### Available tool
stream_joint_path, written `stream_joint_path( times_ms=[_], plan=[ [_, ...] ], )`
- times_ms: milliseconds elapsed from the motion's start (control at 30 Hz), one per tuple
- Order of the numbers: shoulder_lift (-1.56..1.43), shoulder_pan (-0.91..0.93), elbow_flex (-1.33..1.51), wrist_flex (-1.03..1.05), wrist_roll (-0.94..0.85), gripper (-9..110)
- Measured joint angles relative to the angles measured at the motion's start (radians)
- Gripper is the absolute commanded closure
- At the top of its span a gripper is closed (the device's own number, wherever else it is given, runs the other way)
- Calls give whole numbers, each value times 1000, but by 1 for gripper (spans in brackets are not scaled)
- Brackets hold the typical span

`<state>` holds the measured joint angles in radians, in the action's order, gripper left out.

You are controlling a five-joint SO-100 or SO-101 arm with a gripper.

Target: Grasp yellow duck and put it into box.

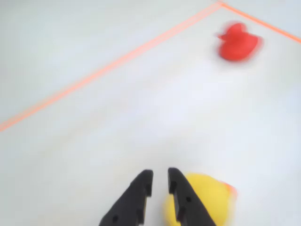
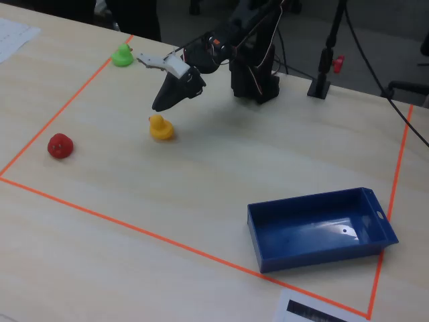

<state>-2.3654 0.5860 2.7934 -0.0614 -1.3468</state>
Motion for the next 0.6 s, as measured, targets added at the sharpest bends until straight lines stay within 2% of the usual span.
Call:
stream_joint_path(
  times_ms=[133,200,600],
  plan=[
    [5,120,17,-6,-5,83],
    [-6,164,49,-6,-6,79],
    [-14,135,91,-6,-32,76]
  ],
)
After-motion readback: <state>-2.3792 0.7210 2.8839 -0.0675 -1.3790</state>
